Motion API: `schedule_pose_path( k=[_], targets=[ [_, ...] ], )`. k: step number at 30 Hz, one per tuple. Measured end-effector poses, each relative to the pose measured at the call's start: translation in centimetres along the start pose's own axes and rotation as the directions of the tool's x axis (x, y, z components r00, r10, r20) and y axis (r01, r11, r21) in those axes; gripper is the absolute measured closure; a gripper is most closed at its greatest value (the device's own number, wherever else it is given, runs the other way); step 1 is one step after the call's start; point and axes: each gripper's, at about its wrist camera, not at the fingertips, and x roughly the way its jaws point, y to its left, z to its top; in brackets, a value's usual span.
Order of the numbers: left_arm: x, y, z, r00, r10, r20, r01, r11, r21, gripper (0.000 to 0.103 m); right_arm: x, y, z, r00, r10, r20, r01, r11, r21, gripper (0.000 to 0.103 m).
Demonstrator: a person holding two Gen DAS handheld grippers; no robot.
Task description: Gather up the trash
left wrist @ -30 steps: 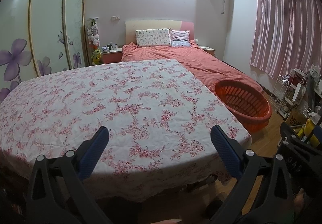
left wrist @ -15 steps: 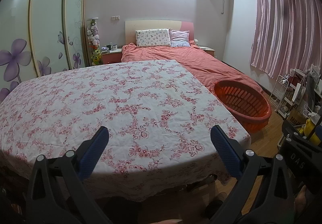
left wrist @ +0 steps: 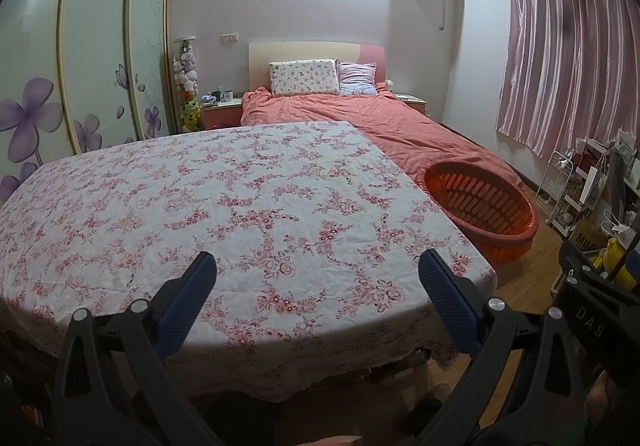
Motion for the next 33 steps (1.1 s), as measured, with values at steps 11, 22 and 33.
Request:
schedule_pose_path(
  k=[11,22,33],
  targets=[
    [0.0,-0.03,-0.04,1.0,0.001,-0.001,-0.001,1.0,-0.001,0.004,-0.03,0.03,0.0,1.0,0.0,0.0,0.0,1.0,0.0,0.002],
    [-0.19,-0.18,-0.07,1.0,-0.003,-0.006,0.003,1.0,0.005,0.004,-0.04,0.01,-0.03,1.0,0.001,-0.001,-0.001,1.0,0.0,0.002],
    [-0.17,-0.29,-0.11,1.0,-0.003,-0.007,0.003,1.0,0.006,0.004,-0.05,-0.02,-0.06,1.0,0.001,-0.002,-0.001,1.0,0.002,0.002]
  ],
)
